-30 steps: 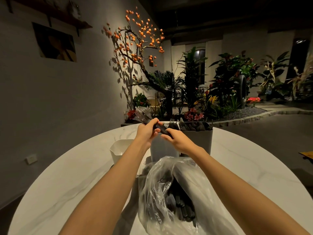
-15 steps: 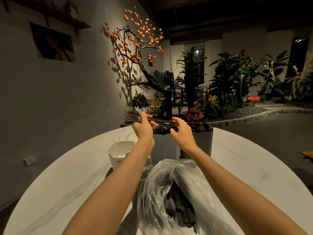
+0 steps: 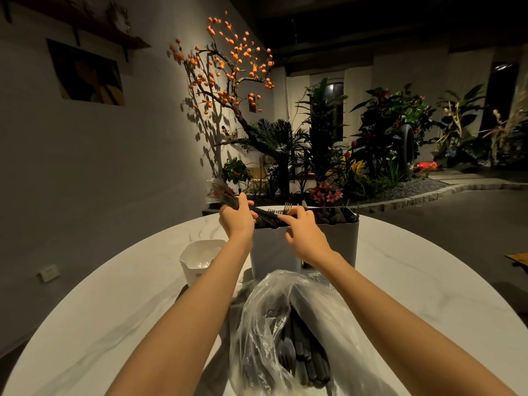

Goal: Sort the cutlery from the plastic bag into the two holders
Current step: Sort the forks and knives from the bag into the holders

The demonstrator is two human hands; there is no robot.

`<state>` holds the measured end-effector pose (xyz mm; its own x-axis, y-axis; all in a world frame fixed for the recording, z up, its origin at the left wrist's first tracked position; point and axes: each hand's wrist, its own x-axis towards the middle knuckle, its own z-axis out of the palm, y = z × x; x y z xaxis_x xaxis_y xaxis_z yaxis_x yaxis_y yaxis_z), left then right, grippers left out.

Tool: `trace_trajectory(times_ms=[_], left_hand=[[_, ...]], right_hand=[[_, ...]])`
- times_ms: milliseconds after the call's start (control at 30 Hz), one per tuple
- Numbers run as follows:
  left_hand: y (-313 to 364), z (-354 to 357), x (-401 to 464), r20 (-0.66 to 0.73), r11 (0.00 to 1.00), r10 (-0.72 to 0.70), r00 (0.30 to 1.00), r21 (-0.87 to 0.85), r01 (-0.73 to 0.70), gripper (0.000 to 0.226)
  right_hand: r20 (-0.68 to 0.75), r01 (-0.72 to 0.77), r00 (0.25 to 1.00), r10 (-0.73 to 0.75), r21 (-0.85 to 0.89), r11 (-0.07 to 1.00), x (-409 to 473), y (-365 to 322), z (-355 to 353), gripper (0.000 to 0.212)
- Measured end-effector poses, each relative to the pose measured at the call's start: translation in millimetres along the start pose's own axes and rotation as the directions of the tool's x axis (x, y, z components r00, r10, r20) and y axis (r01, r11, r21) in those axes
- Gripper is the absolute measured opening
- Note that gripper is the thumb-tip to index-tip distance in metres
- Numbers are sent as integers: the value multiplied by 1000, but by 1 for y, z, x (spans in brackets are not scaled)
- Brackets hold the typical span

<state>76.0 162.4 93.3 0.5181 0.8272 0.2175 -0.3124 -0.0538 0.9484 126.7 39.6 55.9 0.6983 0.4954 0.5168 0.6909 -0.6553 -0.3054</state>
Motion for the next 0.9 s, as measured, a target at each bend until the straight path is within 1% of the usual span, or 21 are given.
trace_trajectory(times_ms=[100, 200, 300, 400, 433, 500, 600, 667, 767, 900], left_hand=[[6, 4, 3, 36, 990, 101, 994, 95, -104, 31], [5, 10, 8, 102, 933, 219, 970, 270, -239, 29], [0, 16, 9, 200, 839, 215, 956, 463, -286, 28], [-10, 20, 6, 245, 745, 180, 953, 599, -294, 36], [-14, 21, 6, 255, 735, 190, 948, 603, -310, 39], [-21, 23, 6, 244, 780, 194, 950, 549, -300, 42], [-20, 24, 11, 181, 893, 139, 974, 401, -202, 40], [-16, 24, 15, 157, 939, 79, 984, 321, -126, 41], [-12, 23, 17, 173, 959, 38, 984, 270, -85, 41], [-8, 23, 17, 170, 981, 3, 985, 192, -36, 32]], right_hand=[[-52, 6, 999, -12, -128, 992, -1, -5, 1, 42], [-86, 14, 996, -37, -252, 968, -2, -6, -3, 37], [-65, 33, 997, -50, -245, 969, -2, -3, -5, 36], [-53, 26, 998, -38, -208, 978, 0, 0, -6, 36], [-50, 24, 998, -34, -197, 980, 0, 0, -6, 36], [-61, 31, 997, -42, -166, 986, 0, 1, -4, 36], [-133, 76, 987, -92, -119, 990, -2, 2, -1, 34], [-152, 111, 980, -128, -115, 987, -2, 1, 0, 33], [-94, 95, 989, -111, -158, 983, 5, -3, -2, 32], [-136, 37, 990, -48, -84, 996, 14, -10, -9, 24]])
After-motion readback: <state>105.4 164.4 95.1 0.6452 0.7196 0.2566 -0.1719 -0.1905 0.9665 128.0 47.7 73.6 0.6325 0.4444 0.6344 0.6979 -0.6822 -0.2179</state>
